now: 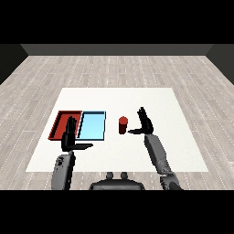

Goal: Pick the red can and put it in the red box

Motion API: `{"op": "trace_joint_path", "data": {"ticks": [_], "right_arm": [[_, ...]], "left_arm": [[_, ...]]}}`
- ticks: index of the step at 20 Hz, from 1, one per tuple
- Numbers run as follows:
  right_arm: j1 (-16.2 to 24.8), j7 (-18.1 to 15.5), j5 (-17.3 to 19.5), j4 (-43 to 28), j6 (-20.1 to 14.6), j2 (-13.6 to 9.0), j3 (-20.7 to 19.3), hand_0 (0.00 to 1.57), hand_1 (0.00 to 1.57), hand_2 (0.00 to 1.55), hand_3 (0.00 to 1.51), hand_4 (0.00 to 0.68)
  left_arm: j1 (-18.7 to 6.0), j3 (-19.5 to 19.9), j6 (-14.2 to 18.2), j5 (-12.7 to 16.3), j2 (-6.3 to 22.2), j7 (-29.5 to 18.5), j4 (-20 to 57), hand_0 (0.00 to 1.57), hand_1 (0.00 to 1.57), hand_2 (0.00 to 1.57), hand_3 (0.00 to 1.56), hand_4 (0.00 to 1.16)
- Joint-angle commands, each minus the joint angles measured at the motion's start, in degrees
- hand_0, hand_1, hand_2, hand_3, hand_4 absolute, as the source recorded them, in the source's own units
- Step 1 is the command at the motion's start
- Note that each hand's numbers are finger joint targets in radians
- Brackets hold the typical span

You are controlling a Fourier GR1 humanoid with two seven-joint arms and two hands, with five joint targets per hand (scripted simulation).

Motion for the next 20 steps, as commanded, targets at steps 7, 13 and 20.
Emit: {"op": "trace_joint_path", "data": {"ticks": [7,13,20], "right_arm": [[-2.33,-0.64,-6.2,2.95,-2.74,1.03,5.81,0.0,0.0,0.0,0.0,0.0],[-6.19,-9.9,-6.96,16.18,-3.75,1.04,7.87,0.0,0.0,0.0,0.0,0.0],[-1.13,-7.2,-11.76,8.29,-6.73,1.04,12.94,0.0,0.0,0.0,0.0,0.0]], "left_arm": [[1.66,0.82,-3.45,3.71,1.29,1.94,-2.45,0.0,0.0,0.0,0.0,0.0],[-1.13,0.84,-0.68,1.67,0.18,0.55,0.46,0.0,0.0,0.0,0.0,0.0],[-1.83,1.09,-1.75,2.22,0.19,-1.59,2.76,0.0,0.0,0.0,0.0,0.0]]}}
